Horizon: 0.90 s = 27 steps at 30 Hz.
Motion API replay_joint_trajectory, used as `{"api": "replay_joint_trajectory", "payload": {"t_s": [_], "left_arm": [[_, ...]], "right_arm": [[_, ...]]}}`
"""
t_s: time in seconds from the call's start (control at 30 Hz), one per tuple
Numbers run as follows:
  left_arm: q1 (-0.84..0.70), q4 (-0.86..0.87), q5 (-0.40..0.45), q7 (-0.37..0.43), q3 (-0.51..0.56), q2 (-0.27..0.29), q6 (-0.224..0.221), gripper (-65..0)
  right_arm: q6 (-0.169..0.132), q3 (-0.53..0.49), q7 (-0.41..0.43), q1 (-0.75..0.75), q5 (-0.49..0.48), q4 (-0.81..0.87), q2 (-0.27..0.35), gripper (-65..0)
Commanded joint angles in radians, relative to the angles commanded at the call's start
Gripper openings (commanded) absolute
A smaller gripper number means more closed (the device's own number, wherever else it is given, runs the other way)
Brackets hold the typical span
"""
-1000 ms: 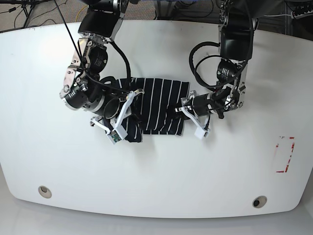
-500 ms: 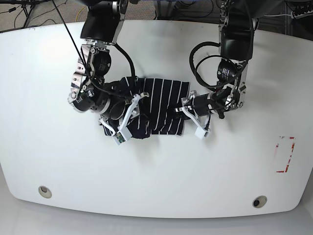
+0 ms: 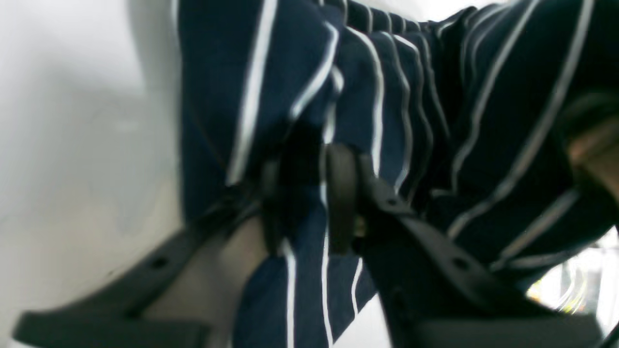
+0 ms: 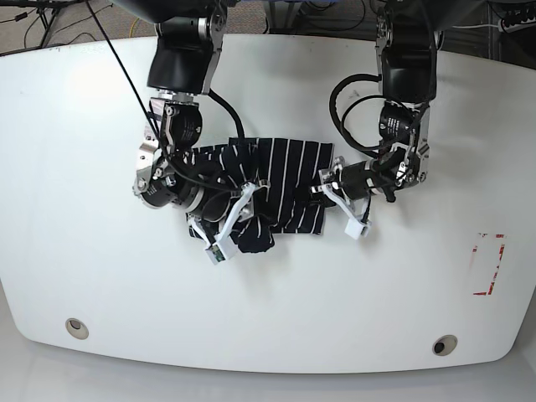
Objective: Layout the t-shirt on the table in an organized manner, then fold the t-shirt properly
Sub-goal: 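Fold both strip ends inward toward each other with both grippers, then release the shirt with the left gripper and move it aside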
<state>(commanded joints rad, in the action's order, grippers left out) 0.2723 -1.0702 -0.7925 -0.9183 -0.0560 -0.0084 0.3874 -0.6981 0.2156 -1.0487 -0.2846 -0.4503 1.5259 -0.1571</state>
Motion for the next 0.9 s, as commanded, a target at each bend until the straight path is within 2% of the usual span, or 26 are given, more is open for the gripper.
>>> {"api": "replay_joint_trajectory", "payload": {"t_s": [0.1,0.23,0.27,0.37,0.53,0.77,0.9], "left_arm": [[0.002,0.000,0.000,0.000,-0.006,0.002,0.000,-43.3],[0.003,0.000,-0.006,0.000,-0.006,0.002,0.003,-42.9],[0.003,0.000,-0.023,0.000,-0.006,0.002,0.003,-42.9],[0.003,0.002,-0.078,0.000,-0.006,-0.005,0.003,-42.9],[0.005,0.002,-0.126,0.000,-0.005,-0.012,0.003,-42.8],[0.018,0.002,-0.196,0.000,-0.006,-0.034,0.006,-42.8],[0.023,0.000,-0.279,0.002,-0.006,-0.084,0.006,-42.8]], "right_arm": [[0.000,0.000,0.000,-0.018,-0.006,0.000,0.000,-40.6],[0.000,0.000,0.000,-0.028,-0.011,0.000,0.000,-27.7],[0.000,-0.002,0.000,-0.028,-0.012,0.000,0.000,-23.6],[0.000,-0.023,0.002,-0.029,-0.049,0.000,0.000,-17.0],[0.000,-0.052,0.021,-0.040,-0.100,0.000,0.000,-16.8],[0.000,-0.087,0.023,-0.044,-0.110,0.006,0.000,-16.8],[0.000,-0.080,0.023,-0.044,-0.110,0.006,0.000,-16.8]]}}
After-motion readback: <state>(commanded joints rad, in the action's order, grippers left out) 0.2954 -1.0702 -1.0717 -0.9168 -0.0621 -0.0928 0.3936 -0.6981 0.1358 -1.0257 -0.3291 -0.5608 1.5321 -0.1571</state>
